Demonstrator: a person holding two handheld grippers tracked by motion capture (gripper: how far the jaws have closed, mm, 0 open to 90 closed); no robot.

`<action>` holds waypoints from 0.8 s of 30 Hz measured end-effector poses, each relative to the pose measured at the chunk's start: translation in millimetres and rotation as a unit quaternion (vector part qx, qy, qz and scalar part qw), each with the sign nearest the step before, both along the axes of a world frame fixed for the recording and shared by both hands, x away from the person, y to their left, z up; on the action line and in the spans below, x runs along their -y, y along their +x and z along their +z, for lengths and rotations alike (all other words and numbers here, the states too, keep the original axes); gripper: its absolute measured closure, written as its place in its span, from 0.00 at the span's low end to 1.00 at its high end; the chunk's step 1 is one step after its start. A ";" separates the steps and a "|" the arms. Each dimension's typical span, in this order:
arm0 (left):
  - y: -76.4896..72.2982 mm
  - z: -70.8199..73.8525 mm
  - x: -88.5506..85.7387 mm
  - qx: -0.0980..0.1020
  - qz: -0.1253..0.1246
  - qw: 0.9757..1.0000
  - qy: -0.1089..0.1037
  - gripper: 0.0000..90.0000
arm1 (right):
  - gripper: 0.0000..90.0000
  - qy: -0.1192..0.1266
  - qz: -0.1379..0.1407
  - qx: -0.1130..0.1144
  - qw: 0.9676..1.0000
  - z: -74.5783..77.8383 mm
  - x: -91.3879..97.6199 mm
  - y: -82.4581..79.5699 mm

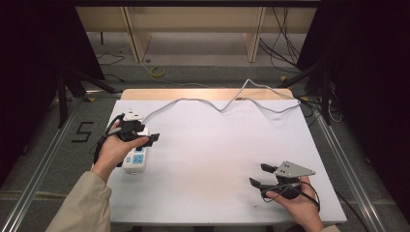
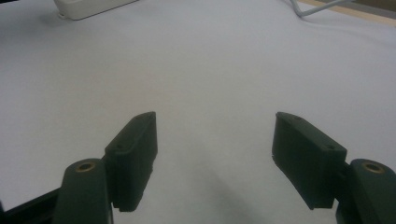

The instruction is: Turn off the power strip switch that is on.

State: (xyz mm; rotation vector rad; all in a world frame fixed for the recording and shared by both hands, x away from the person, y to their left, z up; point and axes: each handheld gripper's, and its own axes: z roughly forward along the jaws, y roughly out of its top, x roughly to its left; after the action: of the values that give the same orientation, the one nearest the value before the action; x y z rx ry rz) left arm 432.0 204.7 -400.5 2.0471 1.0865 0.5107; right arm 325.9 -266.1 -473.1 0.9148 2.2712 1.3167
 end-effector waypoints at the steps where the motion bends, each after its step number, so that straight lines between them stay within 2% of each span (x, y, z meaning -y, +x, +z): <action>1: -2.4 0.8 1.5 0.005 -0.003 1.000 -0.006 0.33 | 0.36 0.000 0.000 0.000 1.000 0.0 0.0 0.0; 6: -11.9 4.1 6.1 0.023 -0.016 0.999 -0.021 0.33 | 0.35 0.001 0.003 0.000 1.000 0.2 -0.6 -0.2; 11: -22.5 3.6 11.9 0.043 -0.042 0.998 -0.023 0.32 | 0.35 0.003 0.004 0.001 1.000 0.3 -1.0 -0.3; 24: -49.7 -13.2 19.5 0.050 -0.078 0.995 -0.029 0.29 | 0.35 0.002 0.006 0.002 1.000 0.6 -1.6 -1.1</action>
State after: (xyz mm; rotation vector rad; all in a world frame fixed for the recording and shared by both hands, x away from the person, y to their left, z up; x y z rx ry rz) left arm 382.3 185.1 -413.7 2.0138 0.8642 0.4903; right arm 324.8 -264.5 -472.4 0.9008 2.2742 1.3284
